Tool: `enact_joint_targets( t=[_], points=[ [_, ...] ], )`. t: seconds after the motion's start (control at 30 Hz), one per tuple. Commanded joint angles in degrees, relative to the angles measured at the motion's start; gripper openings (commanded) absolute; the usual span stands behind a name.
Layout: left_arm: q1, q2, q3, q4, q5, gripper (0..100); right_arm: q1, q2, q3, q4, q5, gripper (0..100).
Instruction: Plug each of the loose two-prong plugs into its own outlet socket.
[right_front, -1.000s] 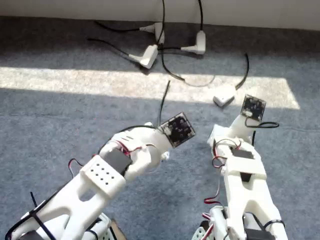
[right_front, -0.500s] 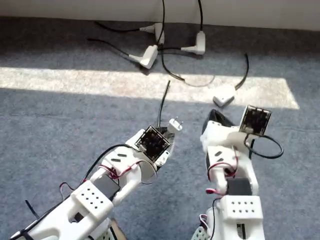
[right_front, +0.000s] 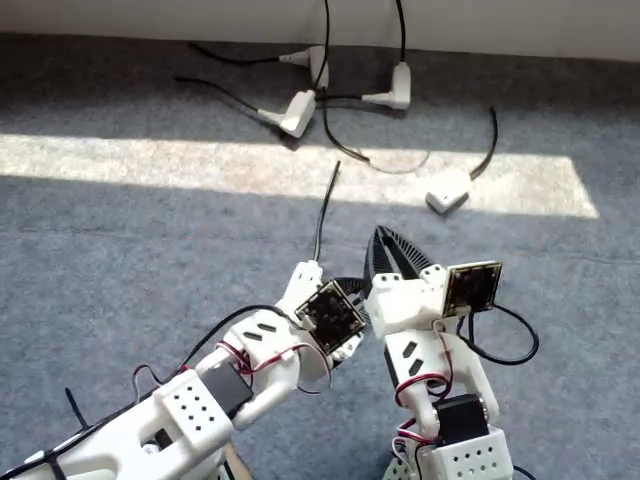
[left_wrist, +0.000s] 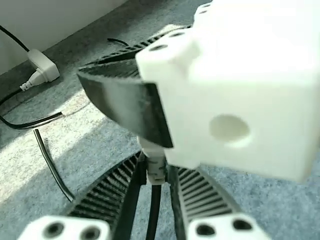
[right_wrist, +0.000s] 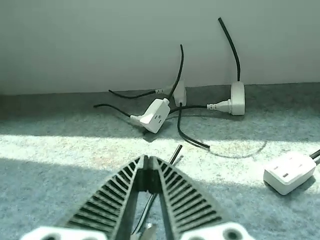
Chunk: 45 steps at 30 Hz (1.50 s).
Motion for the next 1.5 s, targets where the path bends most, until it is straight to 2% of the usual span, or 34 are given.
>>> enact_joint_targets(
  t=[0.0,0.13,0.27,0.37,0.67,0.73,0.8,0.97,1.2,1.33,1.47],
  points=[
    [1.71,-1.36,-0.22,-0.97,0.35,1,-0.4,-1.8,0.13,-0.04,1.49,0.6],
    [1.54,-1.36,-0.22,-0.88,0.44,1,2.68,-2.77,4.79,-5.05,7.56,0.6],
    [1.45,-3.47,-0.22,0.35,0.44,1,7.25,-1.71,10.07,-10.24,9.32,0.6],
    [1.45,-10.68,-0.75,7.03,0.53,1,8.75,0.48,10.07,-10.33,9.41,0.6],
    [1.89,-45.49,-0.66,28.31,0.62,1,8.22,10.59,10.07,-16.4,9.41,0.6],
    [1.89,-49.19,-1.36,31.12,0.62,1,6.81,13.49,10.07,-17.54,9.76,0.6],
    [1.63,-47.16,-2.86,32.62,0.62,1,5.32,16.22,9.98,-18.77,9.85,0.6],
    [1.27,-40.84,-2.42,32.35,0.26,1,6.11,20.97,7.87,-21.32,9.49,0.6],
    [-9.27,-30.9,3.65,17.85,0.53,1,8.57,32.84,-11.38,-7.78,4.31,0.6],
    [-9.36,-23.69,3.03,14.95,0.53,1,7.43,40.92,-22.73,-2.33,4.13,0.6],
    [-9.36,-16.31,1.63,11.78,0.44,1,4.62,41.63,-28.7,-1.45,4.13,0.6]
  ],
)
